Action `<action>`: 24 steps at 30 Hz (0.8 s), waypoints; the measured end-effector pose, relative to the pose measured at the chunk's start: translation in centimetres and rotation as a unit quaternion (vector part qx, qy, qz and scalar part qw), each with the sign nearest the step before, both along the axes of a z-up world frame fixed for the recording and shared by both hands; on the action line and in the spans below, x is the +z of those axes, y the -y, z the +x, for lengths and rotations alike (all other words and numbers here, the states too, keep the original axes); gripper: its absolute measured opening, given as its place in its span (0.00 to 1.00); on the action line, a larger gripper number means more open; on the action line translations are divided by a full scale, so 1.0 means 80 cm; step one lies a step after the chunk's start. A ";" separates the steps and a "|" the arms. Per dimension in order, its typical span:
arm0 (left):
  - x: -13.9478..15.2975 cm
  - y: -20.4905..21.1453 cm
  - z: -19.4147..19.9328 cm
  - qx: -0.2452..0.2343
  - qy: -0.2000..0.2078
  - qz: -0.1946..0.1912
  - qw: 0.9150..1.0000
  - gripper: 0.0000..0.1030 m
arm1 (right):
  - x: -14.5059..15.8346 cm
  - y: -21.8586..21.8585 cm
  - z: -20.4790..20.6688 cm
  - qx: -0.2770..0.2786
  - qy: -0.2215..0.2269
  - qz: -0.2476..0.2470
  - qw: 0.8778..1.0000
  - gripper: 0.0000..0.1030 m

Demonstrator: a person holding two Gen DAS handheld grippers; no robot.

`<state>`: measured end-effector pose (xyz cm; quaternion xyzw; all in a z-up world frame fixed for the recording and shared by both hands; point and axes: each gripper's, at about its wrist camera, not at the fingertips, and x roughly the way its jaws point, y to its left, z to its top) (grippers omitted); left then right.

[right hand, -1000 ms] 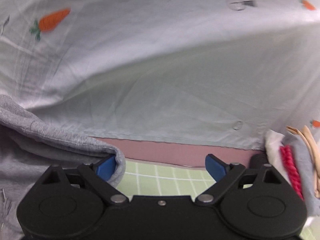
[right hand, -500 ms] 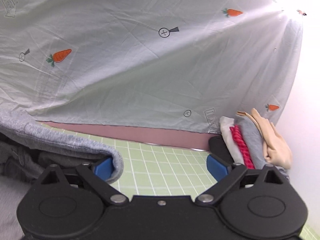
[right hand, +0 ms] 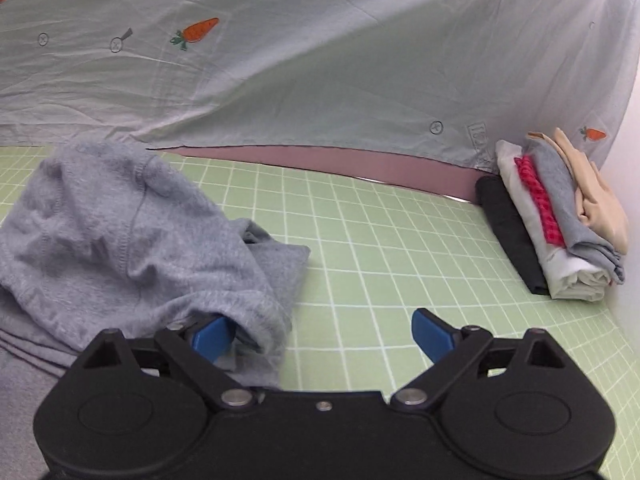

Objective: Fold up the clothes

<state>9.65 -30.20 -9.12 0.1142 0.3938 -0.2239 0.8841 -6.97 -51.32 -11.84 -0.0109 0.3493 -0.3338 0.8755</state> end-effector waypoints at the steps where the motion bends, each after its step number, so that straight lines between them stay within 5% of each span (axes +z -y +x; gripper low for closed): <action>1: 0.002 0.002 -0.002 -0.011 -0.001 -0.008 1.000 0.98 | 0.003 -0.003 0.001 0.009 0.006 0.002 1.000 0.93; 6: 0.006 -0.003 -0.002 -0.020 -0.014 -0.048 0.999 0.98 | 0.016 -0.012 0.004 0.034 0.036 0.017 0.999 0.93; 9: 0.003 -0.008 0.005 0.004 -0.012 -0.037 0.999 0.98 | 0.018 -0.011 0.005 0.033 0.046 0.023 0.998 0.94; 13: -0.030 -0.011 0.024 0.041 -0.027 0.027 0.998 0.98 | -0.014 0.003 0.019 0.007 -0.017 0.022 1.000 0.94; 16: -0.044 -0.018 0.034 0.061 -0.051 0.029 0.996 0.98 | -0.048 0.021 0.029 -0.012 -0.066 0.057 0.996 0.94; 24: -0.005 0.003 0.048 0.040 -0.032 -0.024 0.998 0.98 | 0.000 0.029 0.045 -0.009 0.034 0.077 0.996 0.94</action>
